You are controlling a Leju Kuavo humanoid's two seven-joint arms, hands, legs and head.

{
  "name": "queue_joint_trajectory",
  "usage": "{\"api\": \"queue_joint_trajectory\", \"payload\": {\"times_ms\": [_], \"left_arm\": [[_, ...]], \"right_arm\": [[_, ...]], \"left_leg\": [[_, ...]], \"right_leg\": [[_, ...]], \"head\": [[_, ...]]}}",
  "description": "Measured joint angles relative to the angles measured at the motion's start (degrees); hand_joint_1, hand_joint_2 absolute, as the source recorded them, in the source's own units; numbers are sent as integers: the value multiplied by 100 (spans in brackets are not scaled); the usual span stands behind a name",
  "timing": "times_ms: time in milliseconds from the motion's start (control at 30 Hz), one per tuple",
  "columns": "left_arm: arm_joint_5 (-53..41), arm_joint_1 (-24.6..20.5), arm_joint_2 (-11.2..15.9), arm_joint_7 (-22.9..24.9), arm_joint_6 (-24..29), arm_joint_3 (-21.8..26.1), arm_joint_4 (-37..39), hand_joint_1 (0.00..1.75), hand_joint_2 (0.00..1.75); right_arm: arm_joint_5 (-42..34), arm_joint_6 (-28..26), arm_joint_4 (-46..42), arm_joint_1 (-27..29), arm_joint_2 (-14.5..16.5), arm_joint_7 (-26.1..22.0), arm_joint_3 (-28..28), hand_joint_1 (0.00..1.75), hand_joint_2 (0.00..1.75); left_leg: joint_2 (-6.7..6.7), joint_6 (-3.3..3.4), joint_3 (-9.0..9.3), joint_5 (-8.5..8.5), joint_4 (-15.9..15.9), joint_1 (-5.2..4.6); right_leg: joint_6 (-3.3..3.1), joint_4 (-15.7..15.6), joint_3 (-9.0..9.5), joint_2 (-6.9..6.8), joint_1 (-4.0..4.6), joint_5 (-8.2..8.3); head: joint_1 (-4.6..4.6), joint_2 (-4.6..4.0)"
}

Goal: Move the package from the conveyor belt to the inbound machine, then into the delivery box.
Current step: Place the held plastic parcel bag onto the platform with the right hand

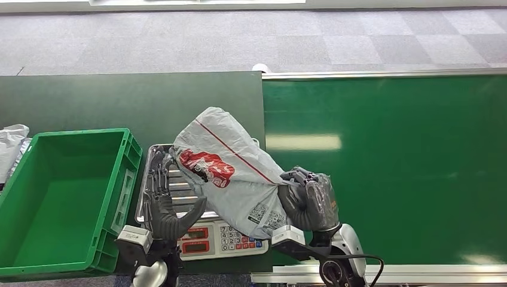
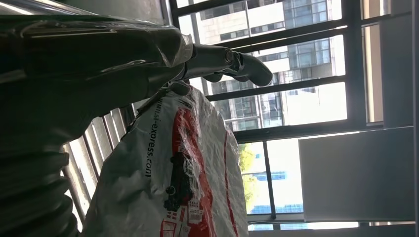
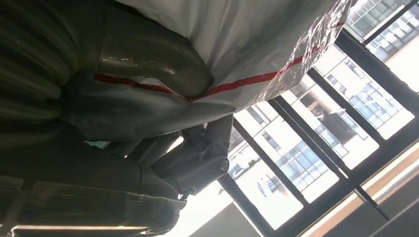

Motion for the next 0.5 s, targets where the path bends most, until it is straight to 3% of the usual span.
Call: {"api": "queue_joint_trajectory", "payload": {"times_ms": [67,200,500], "left_arm": [[13,-6,8,0,2,-12,23,0,175],[47,-8,14,0,46,-33,57,0,175],[28,120,13,0,66,-121,58,0,175]], "right_arm": [[39,5,26,-5,0,52,-1,175,175],[225,71,126,-41,0,381,-7,1,175],[296,81,423,-52,-6,694,-55,0,175]], "left_leg": [[0,0,0,0,0,0],[0,0,0,0,0,1],[0,0,0,0,0,0]], "right_leg": [[0,0,0,0,0,0],[0,0,0,0,1,0],[0,0,-1,0,0,0]], "head": [[0,0],[-1,0],[0,0]]}}
